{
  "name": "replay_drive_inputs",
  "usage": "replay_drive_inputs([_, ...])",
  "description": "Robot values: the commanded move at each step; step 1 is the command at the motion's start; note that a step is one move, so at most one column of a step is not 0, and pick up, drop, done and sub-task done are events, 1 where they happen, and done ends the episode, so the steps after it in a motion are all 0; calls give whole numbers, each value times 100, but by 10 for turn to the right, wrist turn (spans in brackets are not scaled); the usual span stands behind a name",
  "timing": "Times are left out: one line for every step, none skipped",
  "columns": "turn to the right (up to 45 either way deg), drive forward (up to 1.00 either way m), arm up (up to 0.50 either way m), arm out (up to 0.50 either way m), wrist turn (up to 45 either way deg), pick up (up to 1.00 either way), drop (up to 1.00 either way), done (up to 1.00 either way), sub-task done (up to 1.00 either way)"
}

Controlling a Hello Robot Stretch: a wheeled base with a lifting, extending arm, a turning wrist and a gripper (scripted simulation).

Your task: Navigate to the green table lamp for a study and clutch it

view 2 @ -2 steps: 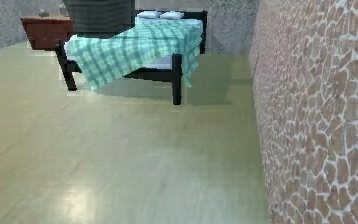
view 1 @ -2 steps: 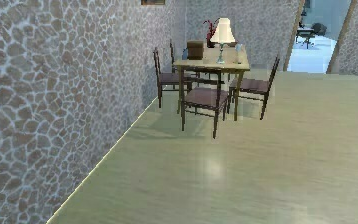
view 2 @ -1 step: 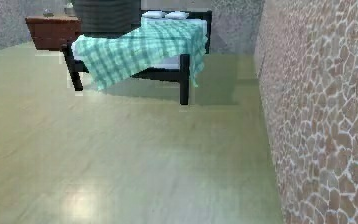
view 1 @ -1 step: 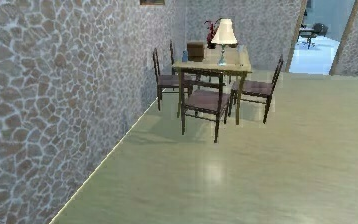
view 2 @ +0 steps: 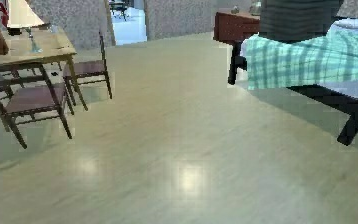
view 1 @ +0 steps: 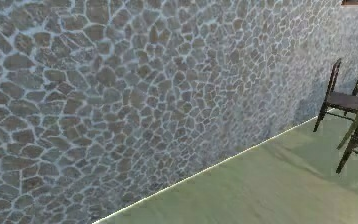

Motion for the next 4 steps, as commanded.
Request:
replay_drive_inputs([-390,0,0,0,0,0,0,0,0])
replay_drive_inputs([0,45,0,0,0,0,0,0,0])
replay_drive_inputs([-450,0,0,0,0,0,0,0,0])
replay_drive_inputs([-270,0,0,0,0,0,0,0,0])
